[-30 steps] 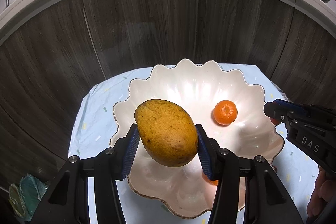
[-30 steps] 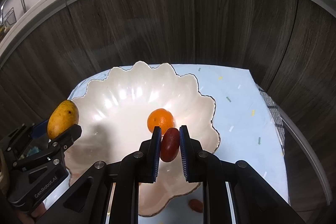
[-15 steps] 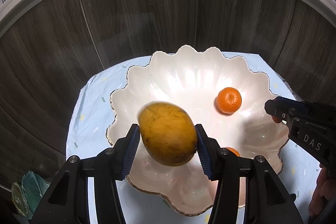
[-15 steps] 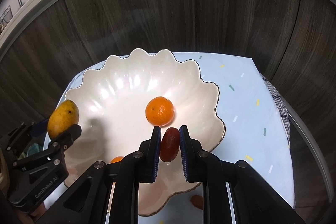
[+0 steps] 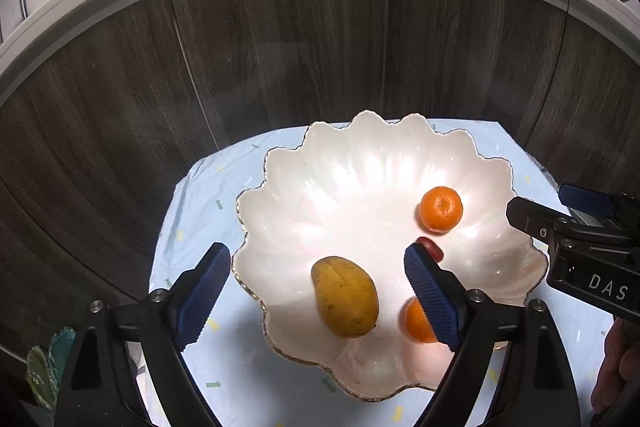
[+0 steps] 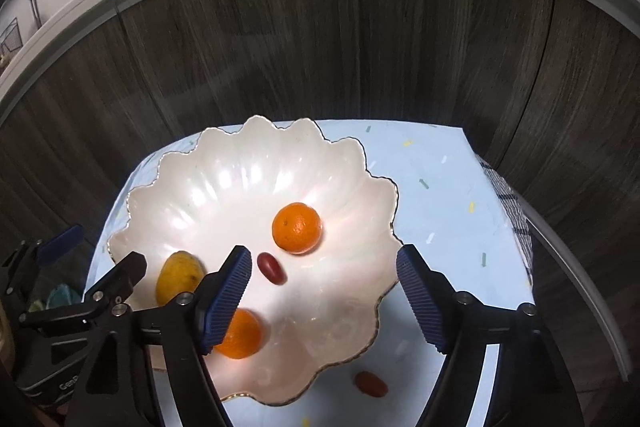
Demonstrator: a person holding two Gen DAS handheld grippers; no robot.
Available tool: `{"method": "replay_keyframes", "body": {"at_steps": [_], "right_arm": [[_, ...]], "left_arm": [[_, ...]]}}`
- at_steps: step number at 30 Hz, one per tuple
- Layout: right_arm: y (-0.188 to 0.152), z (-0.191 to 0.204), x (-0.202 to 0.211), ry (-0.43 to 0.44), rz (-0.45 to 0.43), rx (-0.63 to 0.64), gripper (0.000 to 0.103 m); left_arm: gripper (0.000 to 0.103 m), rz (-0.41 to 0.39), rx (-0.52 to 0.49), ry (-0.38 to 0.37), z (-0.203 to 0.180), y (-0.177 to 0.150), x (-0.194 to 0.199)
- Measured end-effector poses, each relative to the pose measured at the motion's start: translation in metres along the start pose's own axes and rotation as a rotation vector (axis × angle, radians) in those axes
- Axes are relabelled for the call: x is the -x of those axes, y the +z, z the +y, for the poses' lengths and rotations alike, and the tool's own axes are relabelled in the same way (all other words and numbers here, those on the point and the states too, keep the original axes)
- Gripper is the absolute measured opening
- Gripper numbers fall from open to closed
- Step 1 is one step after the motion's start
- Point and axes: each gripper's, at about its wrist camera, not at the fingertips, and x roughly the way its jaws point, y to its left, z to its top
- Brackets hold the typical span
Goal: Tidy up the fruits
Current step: 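Open the left tool to drop the mango into the bowl while the right tool releases the date, then withdraw both open tools from the bowl toward the green apple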
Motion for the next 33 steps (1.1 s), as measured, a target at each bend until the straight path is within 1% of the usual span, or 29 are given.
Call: {"method": "replay_keyframes", "body": {"at_steps": [3, 13, 33], "right_arm": [[0.000, 0.001, 0.006, -0.001, -0.009, -0.002, 0.077], [-0.003, 0.002, 0.031, -0.008, -0.042, 0.003, 0.077], [-0.021, -0.008, 0.076, -0.017, -0.091, -0.012, 0.077]], "left_arm": [[0.092, -0.009, 0.003, 0.004, 0.001, 0.000, 0.006], [0.095, -0.041, -0.006, 0.014, 0.001, -0.002, 0.033], [0.095, -0.095, -0.031, 0.013, -0.013, -0.013, 0.080]]}}
